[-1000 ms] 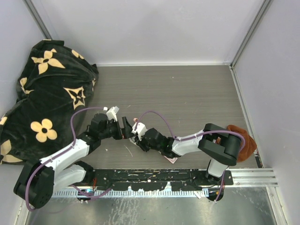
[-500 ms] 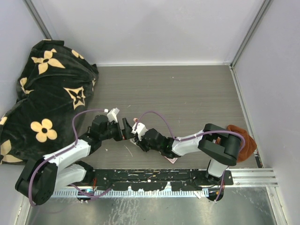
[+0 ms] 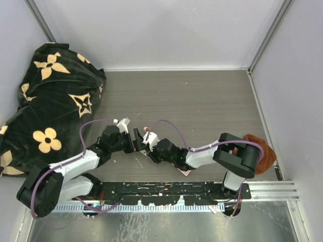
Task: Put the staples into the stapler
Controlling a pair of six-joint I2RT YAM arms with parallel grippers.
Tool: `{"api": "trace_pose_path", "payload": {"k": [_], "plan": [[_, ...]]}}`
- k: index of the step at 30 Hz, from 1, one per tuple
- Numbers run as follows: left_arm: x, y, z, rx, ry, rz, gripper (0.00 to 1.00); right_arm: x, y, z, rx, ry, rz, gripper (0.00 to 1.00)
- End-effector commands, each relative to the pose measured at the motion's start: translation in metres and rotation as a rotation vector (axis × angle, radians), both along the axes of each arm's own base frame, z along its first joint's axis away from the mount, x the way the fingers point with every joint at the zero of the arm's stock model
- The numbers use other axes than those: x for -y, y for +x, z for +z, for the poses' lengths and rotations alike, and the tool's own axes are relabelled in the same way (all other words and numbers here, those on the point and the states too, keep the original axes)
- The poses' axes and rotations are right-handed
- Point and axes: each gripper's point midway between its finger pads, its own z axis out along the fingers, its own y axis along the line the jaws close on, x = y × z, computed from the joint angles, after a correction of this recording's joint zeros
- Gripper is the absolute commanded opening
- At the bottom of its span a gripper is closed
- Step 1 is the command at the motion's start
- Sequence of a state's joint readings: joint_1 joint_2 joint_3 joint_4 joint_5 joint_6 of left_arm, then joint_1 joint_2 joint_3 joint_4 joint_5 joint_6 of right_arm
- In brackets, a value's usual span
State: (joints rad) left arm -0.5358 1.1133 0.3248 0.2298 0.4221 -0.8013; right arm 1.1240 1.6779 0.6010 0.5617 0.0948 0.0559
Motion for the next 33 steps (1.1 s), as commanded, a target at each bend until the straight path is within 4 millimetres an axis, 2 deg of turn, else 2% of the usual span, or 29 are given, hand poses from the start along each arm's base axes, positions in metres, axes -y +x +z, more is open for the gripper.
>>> {"api": "trace_pose_path", "payload": {"k": [1,4,8,11,12,14,18,21,33], "plan": [[0.023,-0.028,0.025,0.031,-0.067,-0.152,0.96,-0.011,0.007,0.014,0.016,0.059,-0.021,0.24],[0.004,-0.012,0.024,0.054,0.036,-0.015,0.97,-0.009,0.005,0.021,0.019,0.076,-0.020,0.40],[-0.021,0.001,0.029,0.074,0.103,0.122,0.98,-0.002,0.001,0.033,0.025,0.112,-0.025,0.53],[-0.029,0.003,0.032,0.071,0.103,0.153,0.98,0.003,-0.002,0.045,0.029,0.144,-0.026,0.60],[-0.030,0.003,0.033,0.068,0.103,0.156,0.98,0.005,-0.003,0.049,0.030,0.154,-0.027,0.67],[-0.032,0.002,0.031,0.055,0.111,0.159,0.98,0.009,-0.004,0.056,0.033,0.169,-0.034,0.72],[-0.034,0.002,0.028,0.051,0.120,0.169,0.99,0.015,-0.002,0.066,0.031,0.178,-0.068,0.74],[-0.039,0.005,0.026,0.052,0.130,0.205,0.99,0.016,0.003,0.066,0.017,0.139,-0.100,0.73],[-0.057,0.013,0.017,0.039,0.142,0.316,0.99,-0.012,0.011,0.043,-0.005,0.018,-0.049,0.65]]}}
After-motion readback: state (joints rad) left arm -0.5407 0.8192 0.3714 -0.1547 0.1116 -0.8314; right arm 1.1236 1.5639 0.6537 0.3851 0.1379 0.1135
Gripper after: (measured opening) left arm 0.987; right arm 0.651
